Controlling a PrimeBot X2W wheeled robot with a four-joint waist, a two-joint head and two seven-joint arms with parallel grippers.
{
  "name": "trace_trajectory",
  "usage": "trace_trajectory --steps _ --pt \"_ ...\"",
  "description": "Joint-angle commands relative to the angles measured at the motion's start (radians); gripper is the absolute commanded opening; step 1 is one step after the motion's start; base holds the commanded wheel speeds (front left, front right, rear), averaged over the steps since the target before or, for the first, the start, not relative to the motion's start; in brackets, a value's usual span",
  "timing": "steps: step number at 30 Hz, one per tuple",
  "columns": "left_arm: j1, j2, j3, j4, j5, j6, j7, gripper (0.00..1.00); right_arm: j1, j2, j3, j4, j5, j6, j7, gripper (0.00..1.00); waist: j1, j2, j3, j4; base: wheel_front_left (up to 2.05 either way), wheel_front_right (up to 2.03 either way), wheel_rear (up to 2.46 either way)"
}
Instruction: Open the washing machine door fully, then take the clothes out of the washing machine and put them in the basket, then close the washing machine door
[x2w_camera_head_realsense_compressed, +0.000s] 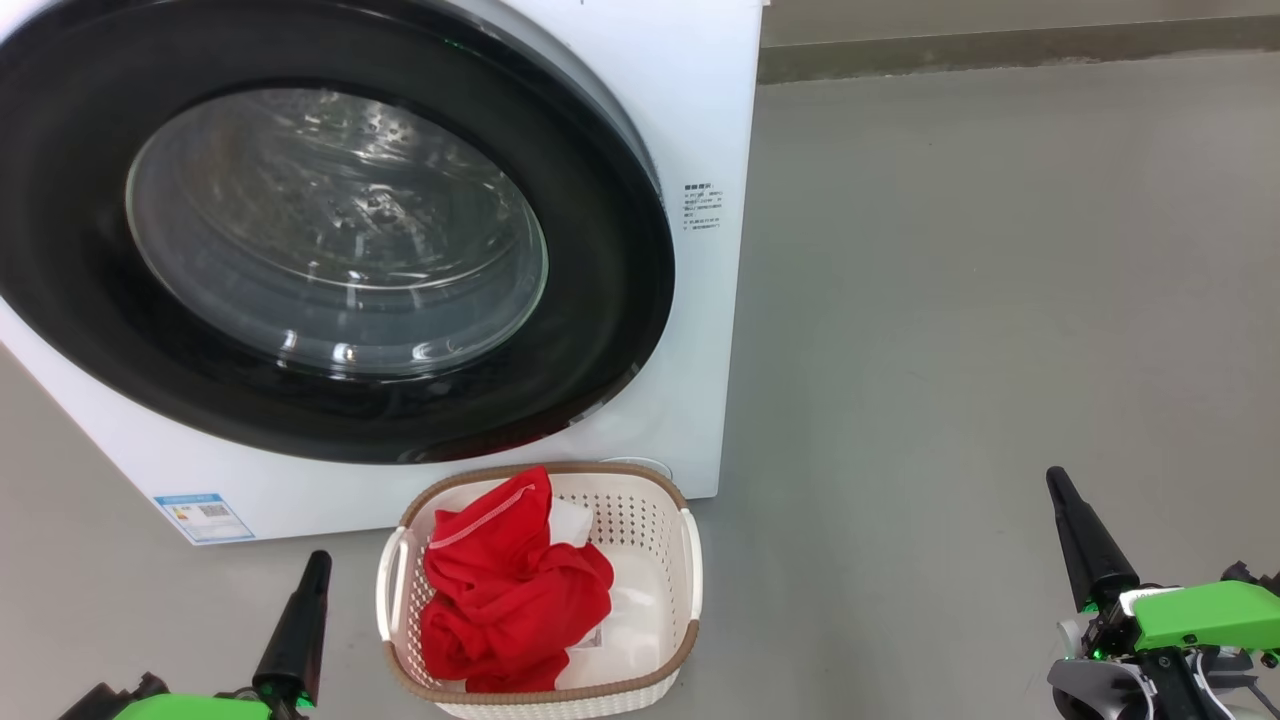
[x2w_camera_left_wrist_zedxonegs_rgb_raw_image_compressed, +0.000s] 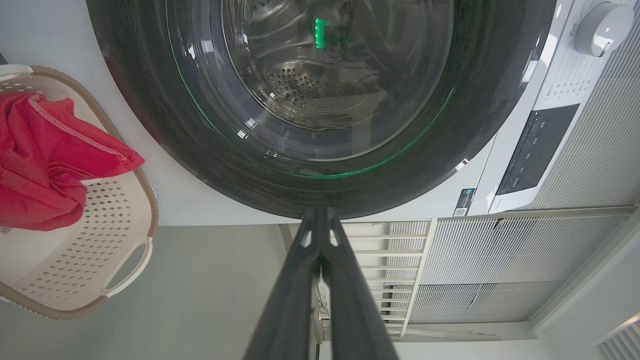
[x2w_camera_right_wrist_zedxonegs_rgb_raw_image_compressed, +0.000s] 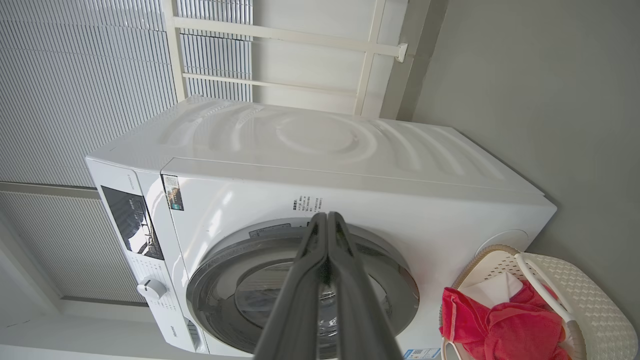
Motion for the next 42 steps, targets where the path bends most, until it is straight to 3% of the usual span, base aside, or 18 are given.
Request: trace_trajectory --steps 1,42 --pt "-0.041 0.009 0.036 -0.021 -0.007 -0.007 0.003 0.0 -0.042 -0.016 0.014 -0.03 0.001 -0.001 0.003 0.0 0.0 -0.0001 0.0 0.0 0.0 0.0 0.0" --pt "-0.041 0.009 0.037 -0.021 -0.007 -0.007 0.004 0.0 -0.042 -0.014 0.011 -0.03 -0.001 -0.001 0.006 0.0 0.0 -0.0001 0.0 0.0 0.0 0.0 0.0"
